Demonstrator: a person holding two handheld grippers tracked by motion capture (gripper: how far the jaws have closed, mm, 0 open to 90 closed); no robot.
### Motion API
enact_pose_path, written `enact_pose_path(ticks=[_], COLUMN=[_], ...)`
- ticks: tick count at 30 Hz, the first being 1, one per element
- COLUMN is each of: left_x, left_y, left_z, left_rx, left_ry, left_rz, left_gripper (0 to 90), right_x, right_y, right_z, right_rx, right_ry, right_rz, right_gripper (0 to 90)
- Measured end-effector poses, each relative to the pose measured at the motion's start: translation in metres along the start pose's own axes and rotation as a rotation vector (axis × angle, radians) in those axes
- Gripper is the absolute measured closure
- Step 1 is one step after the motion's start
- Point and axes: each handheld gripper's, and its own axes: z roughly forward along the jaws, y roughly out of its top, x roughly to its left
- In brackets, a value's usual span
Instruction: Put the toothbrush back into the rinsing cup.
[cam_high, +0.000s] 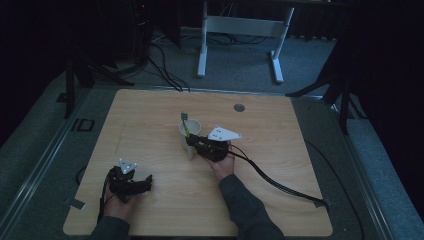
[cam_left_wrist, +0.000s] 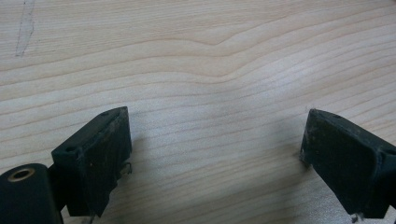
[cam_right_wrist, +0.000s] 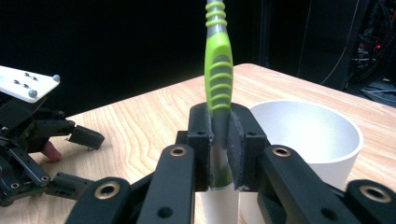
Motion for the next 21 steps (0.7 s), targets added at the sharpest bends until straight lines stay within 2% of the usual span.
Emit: enact_pose_path(ticks=[5, 6, 7, 8, 9, 12, 15, 21], left_x=[0.0, -0.0001, -0.0001, 0.0, 0.0, 0.0, -0.0001, 0.0], left_y=[0.0, 0.0, 0.0, 0.0, 0.0, 0.0, 0.0, 0.0], left_z=[0.0, 0.0, 0.0, 0.0, 0.0, 0.0, 0.0, 0.0], left_rx=[0.0, 0.0, -0.001, 0.0, -0.001, 0.0, -0.001, -0.001], left_ry=[0.0, 0.0, 0.0, 0.0, 0.0, 0.001, 0.001, 0.001], left_rz=[0.0, -0.001, -0.001, 0.0, 0.0, 0.0, -0.001, 0.0], left_gripper=[9.4, 9.4, 9.4, 9.4, 9.4, 9.4, 9.4, 9.4], right_x=[0.0008, 0.0026, 0.0026, 0.0031, 0.0046, 0.0056, 0.0071, 0.0092], right_y=[-0.0026, -0.0029, -0.0029, -0.0026, -0.0015, -0.0009, -0.0013, -0.0011], right_z=[0.0004, -0.0003, -0.0003, -0.0007, -0.0021, -0.0038, -0.0053, -0.0074], right_rx=[0.014, 0.014, 0.014, 0.011, 0.006, 0.017, 0.02, 0.013], right_ry=[0.007, -0.003, -0.003, -0.007, -0.015, -0.029, -0.047, -0.062], right_rz=[0.003, 0.005, 0.005, 0.002, 0.003, 0.0, -0.007, -0.012], right_gripper=[74.8, 65.2, 65.2, 61.5, 52.5, 45.8, 41.0, 38.7])
